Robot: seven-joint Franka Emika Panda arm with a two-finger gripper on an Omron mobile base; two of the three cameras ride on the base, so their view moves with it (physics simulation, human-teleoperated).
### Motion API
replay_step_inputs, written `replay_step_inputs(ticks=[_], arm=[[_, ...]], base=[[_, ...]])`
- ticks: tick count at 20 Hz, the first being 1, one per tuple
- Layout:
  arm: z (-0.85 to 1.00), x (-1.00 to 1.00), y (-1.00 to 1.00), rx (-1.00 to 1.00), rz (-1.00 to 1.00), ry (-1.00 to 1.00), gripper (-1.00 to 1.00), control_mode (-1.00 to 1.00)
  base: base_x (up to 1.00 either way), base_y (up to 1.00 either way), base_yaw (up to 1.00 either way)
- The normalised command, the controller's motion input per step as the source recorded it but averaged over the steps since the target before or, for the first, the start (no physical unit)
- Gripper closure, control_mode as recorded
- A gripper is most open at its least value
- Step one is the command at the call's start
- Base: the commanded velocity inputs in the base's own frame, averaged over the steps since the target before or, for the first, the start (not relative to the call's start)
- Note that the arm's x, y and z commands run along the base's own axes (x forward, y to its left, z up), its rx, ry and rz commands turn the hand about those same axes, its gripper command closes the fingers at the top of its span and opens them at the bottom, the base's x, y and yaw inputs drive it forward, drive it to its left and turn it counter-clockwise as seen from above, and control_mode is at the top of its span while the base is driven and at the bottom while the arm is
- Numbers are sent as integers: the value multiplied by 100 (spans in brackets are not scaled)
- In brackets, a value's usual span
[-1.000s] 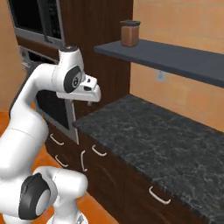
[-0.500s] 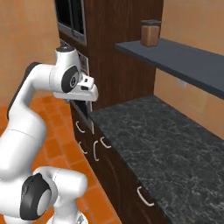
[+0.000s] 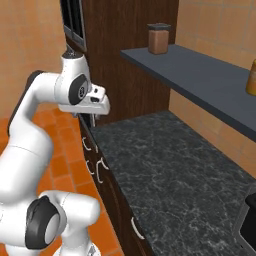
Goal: Take a straw from the drawer in front and place it inside the glass cup on the dining counter.
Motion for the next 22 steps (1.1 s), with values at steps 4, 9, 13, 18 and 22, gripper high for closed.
replay_step_inputs(ticks=[4, 9, 13, 18, 22], arm=[[-25, -15, 61, -28, 7, -20, -100, -100], [-75, 0, 86, -48, 0, -22, -100, -100], [-97, 12, 71, -44, 0, -3, -100, -100], [-84, 23, 40, -39, 0, 0, -100, -100], [-85, 34, 28, -39, 0, 4, -100, -100]], base=[[0, 0, 0], [0, 0, 0], [0, 0, 0], [0, 0, 0], [0, 0, 0]])
